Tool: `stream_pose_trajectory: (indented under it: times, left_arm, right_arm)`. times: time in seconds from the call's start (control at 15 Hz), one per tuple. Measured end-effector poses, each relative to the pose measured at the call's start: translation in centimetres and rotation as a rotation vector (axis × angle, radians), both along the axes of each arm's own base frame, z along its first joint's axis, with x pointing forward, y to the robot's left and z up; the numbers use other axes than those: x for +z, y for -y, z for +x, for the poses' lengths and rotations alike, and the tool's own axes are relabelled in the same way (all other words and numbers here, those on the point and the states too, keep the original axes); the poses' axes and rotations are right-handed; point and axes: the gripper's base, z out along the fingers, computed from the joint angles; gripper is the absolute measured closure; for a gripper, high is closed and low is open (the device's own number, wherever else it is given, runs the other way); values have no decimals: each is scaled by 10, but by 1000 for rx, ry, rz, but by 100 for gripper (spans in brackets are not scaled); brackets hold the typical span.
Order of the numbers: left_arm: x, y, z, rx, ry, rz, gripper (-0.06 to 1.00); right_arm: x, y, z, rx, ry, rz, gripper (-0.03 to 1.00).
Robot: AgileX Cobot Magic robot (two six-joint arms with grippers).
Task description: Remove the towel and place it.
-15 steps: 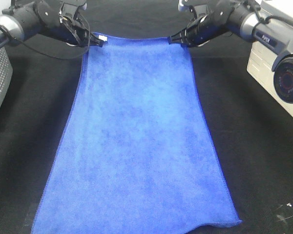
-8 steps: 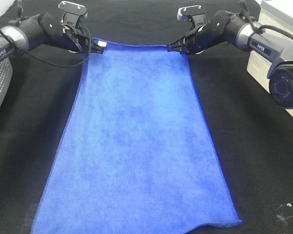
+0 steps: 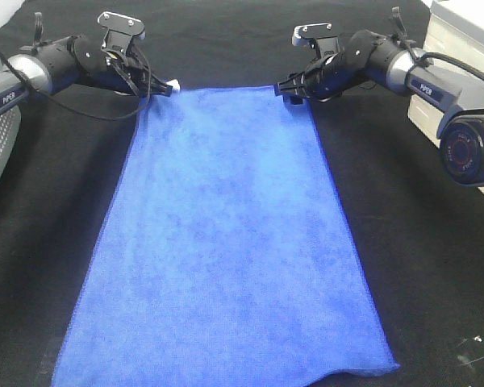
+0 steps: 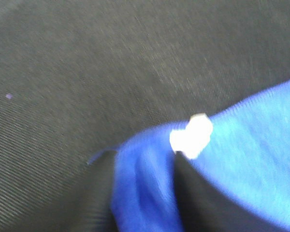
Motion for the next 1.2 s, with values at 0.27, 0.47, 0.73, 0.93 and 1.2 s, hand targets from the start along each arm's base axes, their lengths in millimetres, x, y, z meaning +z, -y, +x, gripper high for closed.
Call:
stream_pose_trajectory:
  times: [0.27, 0.47, 0.73, 0.93, 1.2]
  left_arm:
    - [7, 1, 0, 13, -8, -32, 16]
    - [57, 6, -13, -45, -118, -46, 14]
    - [115, 5, -41, -77, -296, -35, 14]
    - [166, -9, -75, 40, -486, 24, 14]
    - [208, -35, -87, 203, -409, 119, 14]
  right_arm:
    - [-6, 7, -4, 1, -99, 1, 26]
    - [27, 12, -16, 47, -228, -17, 25]
    - [104, 11, -40, 57, -350, 12, 25]
    - [189, 18, -70, 2, -358, 36, 25]
    - [251, 25, -92, -33, -256, 49, 25]
